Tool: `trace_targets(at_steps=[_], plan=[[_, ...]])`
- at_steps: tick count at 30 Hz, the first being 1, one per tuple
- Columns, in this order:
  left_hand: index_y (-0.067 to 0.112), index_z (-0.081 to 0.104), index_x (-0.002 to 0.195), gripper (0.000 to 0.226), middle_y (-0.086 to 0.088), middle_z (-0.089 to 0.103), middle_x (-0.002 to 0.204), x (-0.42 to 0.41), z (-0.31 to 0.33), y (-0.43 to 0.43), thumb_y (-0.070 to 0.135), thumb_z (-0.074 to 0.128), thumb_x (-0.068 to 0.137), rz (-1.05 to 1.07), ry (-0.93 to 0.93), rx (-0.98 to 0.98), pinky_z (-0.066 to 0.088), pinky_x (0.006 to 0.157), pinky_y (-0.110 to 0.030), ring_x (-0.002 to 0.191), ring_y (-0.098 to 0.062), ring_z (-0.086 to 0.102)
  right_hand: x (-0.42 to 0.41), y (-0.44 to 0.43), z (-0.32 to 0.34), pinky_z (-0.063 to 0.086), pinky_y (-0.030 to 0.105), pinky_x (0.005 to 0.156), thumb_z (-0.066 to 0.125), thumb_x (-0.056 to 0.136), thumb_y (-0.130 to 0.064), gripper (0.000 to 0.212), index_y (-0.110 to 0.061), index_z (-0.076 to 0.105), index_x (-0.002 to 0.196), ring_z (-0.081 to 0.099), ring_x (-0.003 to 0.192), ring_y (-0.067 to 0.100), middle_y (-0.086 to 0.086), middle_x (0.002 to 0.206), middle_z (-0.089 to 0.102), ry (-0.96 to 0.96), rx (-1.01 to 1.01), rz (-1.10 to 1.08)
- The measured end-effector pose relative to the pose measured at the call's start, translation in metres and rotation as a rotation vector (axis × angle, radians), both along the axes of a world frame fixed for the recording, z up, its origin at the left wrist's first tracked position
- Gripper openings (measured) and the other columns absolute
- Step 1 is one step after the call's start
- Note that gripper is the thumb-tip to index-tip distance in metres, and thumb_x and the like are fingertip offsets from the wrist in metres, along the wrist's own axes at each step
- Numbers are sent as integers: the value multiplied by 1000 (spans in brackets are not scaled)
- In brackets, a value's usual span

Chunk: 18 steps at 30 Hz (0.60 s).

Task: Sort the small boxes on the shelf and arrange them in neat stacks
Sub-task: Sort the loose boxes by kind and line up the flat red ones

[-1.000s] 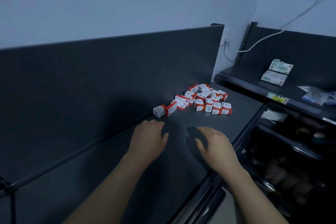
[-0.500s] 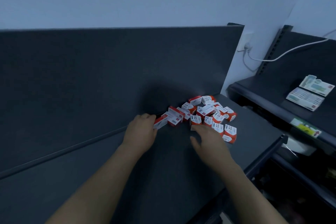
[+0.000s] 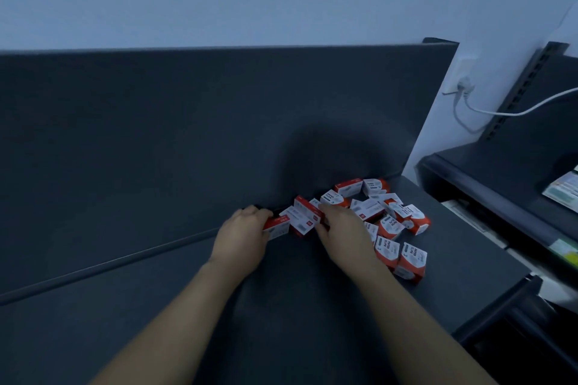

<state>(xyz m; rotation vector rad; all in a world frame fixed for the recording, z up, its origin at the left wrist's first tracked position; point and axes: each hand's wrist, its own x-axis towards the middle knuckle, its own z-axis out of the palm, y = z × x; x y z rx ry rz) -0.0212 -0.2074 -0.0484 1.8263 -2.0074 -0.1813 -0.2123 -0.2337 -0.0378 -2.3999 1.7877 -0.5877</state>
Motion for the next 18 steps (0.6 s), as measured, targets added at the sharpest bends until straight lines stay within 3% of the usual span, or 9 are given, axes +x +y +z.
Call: trace_targets(at_steps=[5,8,12,15,18], plan=[[23,47,132,39,-1,52,121,3,6,15,15,51,94,45,210,2,49,82,-32,101,-20,57,11,-18,-6,45,30,76,52,92,-19,18,-13,63,105,58,91,20,5,101,65,69,-7,-60],[31,43,130,38,4,50,118,8,8,27,17,48,96,89,347,-27,48,82,-31,97,-15,55,13,-16,-6,48,32,75,49,93,-16,20,-12,62,108,59,89,21,6,103,63,3,-1,-91],[41,53,111,34,10,45,101,16,5,46,11,43,96,111,532,-60,56,74,-36,87,-8,55,16,-1,3,50,34,77,47,95,-16,26,-15,55,120,60,93,21,5,116,56,-153,-16,-55],[41,62,101,41,8,45,100,21,6,60,5,45,95,166,616,-84,56,81,-37,89,-7,57,24,11,10,48,32,83,46,96,-17,27,-16,52,123,56,100,19,4,121,53,-248,-21,16],[30,67,106,36,9,48,100,30,9,77,3,49,92,235,644,-104,52,89,-33,89,-5,57,35,22,15,42,26,83,44,98,-16,29,-19,49,126,51,100,14,2,123,49,-315,3,111]])
